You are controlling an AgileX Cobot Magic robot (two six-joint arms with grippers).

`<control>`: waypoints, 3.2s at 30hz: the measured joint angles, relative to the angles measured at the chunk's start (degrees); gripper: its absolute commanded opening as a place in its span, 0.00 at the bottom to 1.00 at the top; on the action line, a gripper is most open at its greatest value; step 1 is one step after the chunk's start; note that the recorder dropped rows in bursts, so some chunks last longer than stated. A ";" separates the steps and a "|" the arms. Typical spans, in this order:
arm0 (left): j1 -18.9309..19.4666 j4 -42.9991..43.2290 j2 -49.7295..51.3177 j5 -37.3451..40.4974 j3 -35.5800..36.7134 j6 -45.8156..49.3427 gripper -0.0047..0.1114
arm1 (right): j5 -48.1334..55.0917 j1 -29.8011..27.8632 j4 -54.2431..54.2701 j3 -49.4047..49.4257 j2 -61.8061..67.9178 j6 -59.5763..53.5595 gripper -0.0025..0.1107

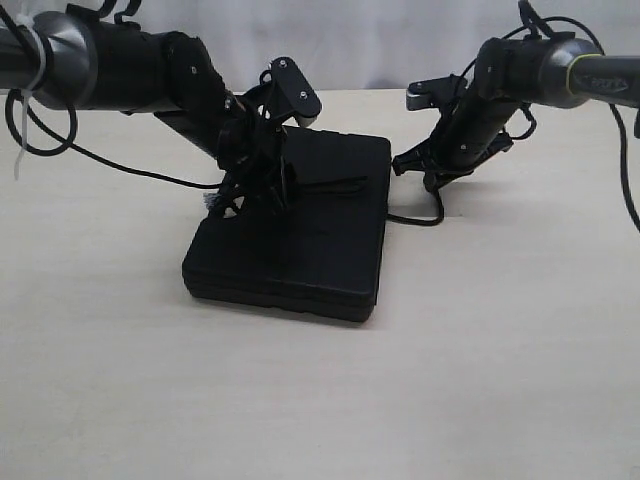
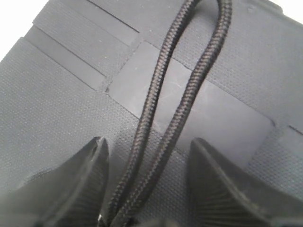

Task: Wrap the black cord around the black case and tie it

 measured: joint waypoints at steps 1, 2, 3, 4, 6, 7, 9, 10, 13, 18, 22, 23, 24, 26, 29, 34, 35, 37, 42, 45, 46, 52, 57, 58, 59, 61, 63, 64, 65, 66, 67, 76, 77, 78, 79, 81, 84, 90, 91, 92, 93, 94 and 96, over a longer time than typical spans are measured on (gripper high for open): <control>0.00 0.00 0.00 0.12 0.00 0.20 0.47 | -0.32 0.15 0.00 1.50 -0.79 0.13 0.06; 0.00 0.00 0.00 0.12 0.00 0.45 0.47 | -0.60 0.25 -0.15 3.06 -1.65 0.37 0.06; 0.00 0.00 0.00 0.21 0.00 0.45 0.47 | -0.81 0.29 -0.68 4.72 -2.40 0.79 0.06; 0.00 0.00 0.00 0.21 0.00 0.45 0.47 | -1.31 0.38 -1.47 6.50 -3.41 1.58 0.06; 0.00 0.00 0.00 0.38 0.00 0.57 0.47 | -2.10 0.51 -3.51 12.06 -6.73 4.25 0.06; 0.00 0.00 0.00 0.48 0.00 0.57 0.47 | -2.35 0.51 -3.99 14.06 -7.98 4.74 0.06; 0.00 0.00 0.00 0.61 0.00 0.57 0.47 | -3.28 0.51 -4.69 19.03 -11.55 5.44 0.06; 0.00 0.00 0.00 0.61 0.00 0.57 0.47 | -3.43 0.51 -5.00 20.48 -12.48 5.89 0.07; 0.00 0.00 0.00 1.43 0.00 0.57 0.47 | -4.71 0.51 -5.34 24.03 -14.92 10.32 0.26; 0.00 0.00 0.00 1.43 0.00 0.66 0.47 | -6.29 0.51 -9.46 24.93 -15.92 15.62 0.45; 0.00 0.00 0.00 1.43 0.00 0.66 0.47 | -8.19 0.41 -15.13 19.98 -14.57 24.01 0.45; 0.00 0.00 0.00 1.32 0.00 0.66 0.47 | -8.29 0.41 -15.44 17.73 -12.78 26.11 0.45; 0.00 0.00 0.00 1.32 0.00 0.66 0.47 | -8.16 0.30 -15.44 16.41 -11.68 26.99 0.42; 0.00 0.00 0.00 1.32 0.00 0.66 0.47 | -7.91 -0.36 -15.44 12.84 -8.57 29.11 0.35; 0.00 0.00 0.00 1.10 0.00 0.66 0.47 | -9.00 -2.35 -15.44 9.44 -5.83 30.30 0.20; 0.00 0.00 0.00 2.22 0.00 1.76 0.46 | -10.47 -2.45 -11.42 8.31 -4.45 16.51 0.06; 0.00 0.00 0.00 4.36 0.00 4.49 0.46 | -11.05 -2.56 -8.60 8.31 -4.45 11.29 0.06; 0.00 0.00 0.00 8.98 0.00 10.55 0.46 | -12.44 -2.44 -3.08 8.48 -4.45 4.78 0.06; 0.00 -4.16 -0.38 12.95 0.00 21.61 0.46 | -24.35 -1.35 0.69 18.26 -8.70 1.32 0.06; -0.95 -7.29 -0.87 13.90 0.00 27.49 0.46 | -31.81 -1.35 0.83 26.50 -12.56 -0.50 0.06; -1.23 -7.56 -1.19 13.97 0.00 27.88 0.46 | -32.98 -1.27 0.83 27.90 -13.17 -1.20 0.06; -4.78 -13.89 -3.66 20.13 0.00 35.57 0.46 | -36.09 -1.01 0.83 31.10 -14.37 -4.27 0.06; -5.89 -14.69 -1.13 19.73 0.00 36.71 0.46 | -36.09 -1.01 0.83 31.10 -14.37 -4.27 0.06; -5.89 -14.69 -0.49 19.14 0.00 36.71 0.46 | -36.09 -1.01 0.97 31.10 -14.37 -4.27 0.06; -5.89 -14.72 0.12 18.35 0.00 36.82 0.46 | -36.09 -1.01 1.06 31.10 -14.37 -4.27 0.06; -5.89 -14.94 1.18 16.88 0.00 36.82 0.46 | -36.09 -1.01 1.06 31.10 -14.37 -4.27 0.06; -5.89 -15.19 1.23 15.48 0.00 36.82 0.45 | -36.09 -1.01 1.06 31.10 -14.37 -4.39 0.06; -5.89 -15.32 1.36 14.43 0.00 36.82 0.45 | -36.09 -1.01 1.06 31.10 -14.37 -4.39 0.06; -5.89 -15.43 1.36 13.67 0.00 36.82 0.43 | -36.09 -1.01 1.06 31.10 -14.37 -4.50 0.06; -5.89 -15.54 1.36 12.80 0.00 36.82 0.39 | -36.09 -1.01 1.06 31.10 -14.37 -4.50 0.06; -5.89 -15.70 1.48 12.00 0.00 36.82 0.37 | -36.09 -1.01 1.06 31.10 -14.37 -4.50 0.06; -5.89 -16.21 2.68 8.04 -0.31 36.82 0.08 | -36.09 -1.01 1.06 31.10 -14.37 -4.65 0.06; -5.89 -16.20 2.68 8.04 -0.31 36.82 0.04 | -36.09 -1.01 1.06 31.10 -14.37 -4.65 0.06; -5.89 -16.08 2.68 7.92 -0.31 36.82 0.04 | -35.98 -1.01 1.06 31.10 -14.37 -4.65 0.06; -5.89 -16.08 2.68 7.44 -0.31 36.82 0.04 | -35.98 -1.01 1.06 31.10 -14.37 -4.65 0.06; -5.99 -15.98 2.53 6.75 -0.31 36.82 0.04 | -35.98 -1.01 1.06 31.10 -14.37 -4.65 0.06; -6.36 -15.98 1.72 5.59 -0.20 35.40 0.04 | -35.98 -1.01 1.06 31.10 -14.37 -4.65 0.06; -6.35 -17.63 -1.13 -0.14 -0.09 27.62 0.04 | -34.60 -1.01 1.06 31.34 -16.94 -5.00 0.06; -6.35 -17.74 -1.59 -1.17 -0.09 25.82 0.04 | -34.60 -1.01 1.06 31.44 -17.80 -5.00 0.06; -6.35 -17.84 -1.88 -1.91 -0.09 24.33 0.04 | -34.60 -1.01 1.06 31.84 -18.59 -5.11 0.06; -6.35 -17.82 -1.99 -2.28 -0.09 23.56 0.04 | -34.74 -1.01 1.06 32.12 -19.28 -5.11 0.06; -6.35 -17.52 -2.14 -2.07 -0.09 23.06 0.04 | -34.97 -1.01 1.06 32.36 -19.70 -5.11 0.06; -6.35 -14.47 -2.28 -0.93 -0.09 22.56 0.06 | -35.20 -1.01 1.06 32.72 -20.10 -5.11 0.06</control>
